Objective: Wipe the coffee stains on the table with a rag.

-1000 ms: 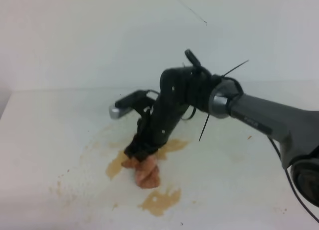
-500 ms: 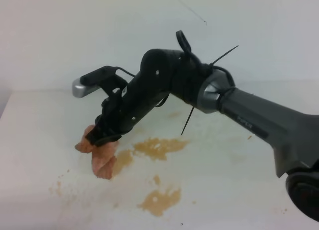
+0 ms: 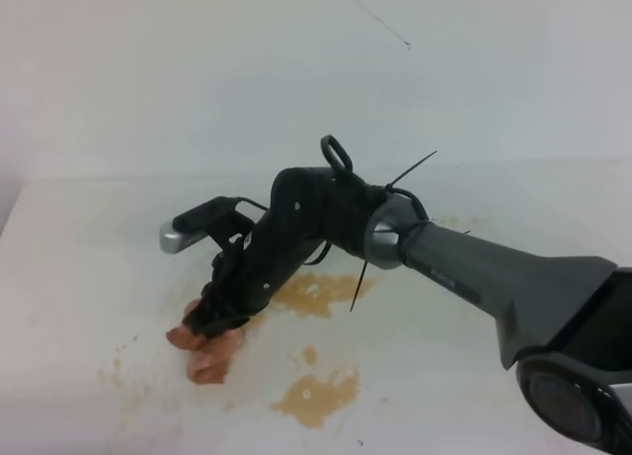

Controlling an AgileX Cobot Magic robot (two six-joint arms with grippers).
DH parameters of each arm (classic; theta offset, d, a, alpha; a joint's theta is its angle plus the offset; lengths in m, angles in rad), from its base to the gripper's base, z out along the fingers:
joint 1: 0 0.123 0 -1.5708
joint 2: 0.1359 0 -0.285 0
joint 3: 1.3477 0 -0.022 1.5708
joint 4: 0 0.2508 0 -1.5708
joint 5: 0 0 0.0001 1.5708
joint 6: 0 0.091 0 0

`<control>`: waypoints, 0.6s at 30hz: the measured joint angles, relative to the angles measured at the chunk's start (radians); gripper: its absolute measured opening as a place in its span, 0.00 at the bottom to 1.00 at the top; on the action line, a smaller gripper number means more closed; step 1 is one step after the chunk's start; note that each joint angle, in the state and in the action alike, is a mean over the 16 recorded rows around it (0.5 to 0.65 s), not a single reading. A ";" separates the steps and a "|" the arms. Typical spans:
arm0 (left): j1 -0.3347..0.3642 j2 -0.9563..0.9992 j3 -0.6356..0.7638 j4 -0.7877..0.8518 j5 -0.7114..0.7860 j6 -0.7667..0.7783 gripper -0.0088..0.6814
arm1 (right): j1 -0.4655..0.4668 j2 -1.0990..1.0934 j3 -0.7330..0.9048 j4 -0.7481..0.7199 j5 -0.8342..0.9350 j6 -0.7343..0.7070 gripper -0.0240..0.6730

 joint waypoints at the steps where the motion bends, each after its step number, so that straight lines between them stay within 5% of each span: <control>1: 0.000 0.000 0.000 0.000 0.000 0.000 0.01 | -0.005 0.004 0.000 -0.002 0.000 0.000 0.09; 18: 0.000 0.000 0.000 0.000 0.000 0.000 0.01 | -0.171 0.012 -0.003 -0.075 0.065 0.000 0.09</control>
